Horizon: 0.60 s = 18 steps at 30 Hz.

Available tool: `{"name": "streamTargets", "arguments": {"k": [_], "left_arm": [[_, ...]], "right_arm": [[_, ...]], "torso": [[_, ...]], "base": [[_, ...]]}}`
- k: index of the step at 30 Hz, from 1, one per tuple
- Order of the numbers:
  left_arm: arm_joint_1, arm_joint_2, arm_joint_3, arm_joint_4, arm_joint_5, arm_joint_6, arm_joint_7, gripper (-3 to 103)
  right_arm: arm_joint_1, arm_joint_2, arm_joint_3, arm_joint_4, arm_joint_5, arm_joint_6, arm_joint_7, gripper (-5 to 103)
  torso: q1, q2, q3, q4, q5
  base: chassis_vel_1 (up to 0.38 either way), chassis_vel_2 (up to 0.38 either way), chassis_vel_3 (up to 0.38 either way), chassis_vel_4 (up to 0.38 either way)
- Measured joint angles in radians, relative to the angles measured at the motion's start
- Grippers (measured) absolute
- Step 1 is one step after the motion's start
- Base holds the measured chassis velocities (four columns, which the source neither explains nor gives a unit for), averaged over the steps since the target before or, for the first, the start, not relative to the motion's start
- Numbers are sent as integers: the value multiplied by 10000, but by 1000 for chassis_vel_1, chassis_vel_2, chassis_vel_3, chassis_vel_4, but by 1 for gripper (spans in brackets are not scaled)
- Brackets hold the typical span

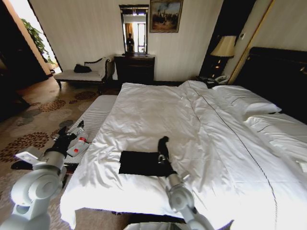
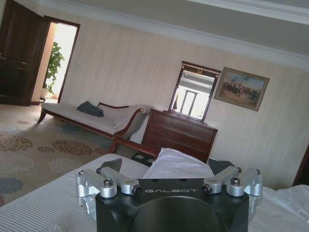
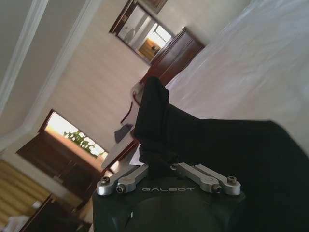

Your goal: Fold the clothes on the bed.

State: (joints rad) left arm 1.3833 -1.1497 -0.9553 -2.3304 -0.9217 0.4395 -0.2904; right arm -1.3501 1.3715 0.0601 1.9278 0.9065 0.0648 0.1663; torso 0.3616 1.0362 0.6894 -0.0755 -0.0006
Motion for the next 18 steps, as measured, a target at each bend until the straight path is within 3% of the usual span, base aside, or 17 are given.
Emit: {"name": "streamTargets", "arguments": {"k": [18], "left_arm": [[23,89,-72,107,53,-14,-9,100]], "right_arm": [[678,444,-1292,-1208,-461,381,-325,4]], "torso": [[-1,0,0,-1,0]], "base": [[0,0,0,0]]}}
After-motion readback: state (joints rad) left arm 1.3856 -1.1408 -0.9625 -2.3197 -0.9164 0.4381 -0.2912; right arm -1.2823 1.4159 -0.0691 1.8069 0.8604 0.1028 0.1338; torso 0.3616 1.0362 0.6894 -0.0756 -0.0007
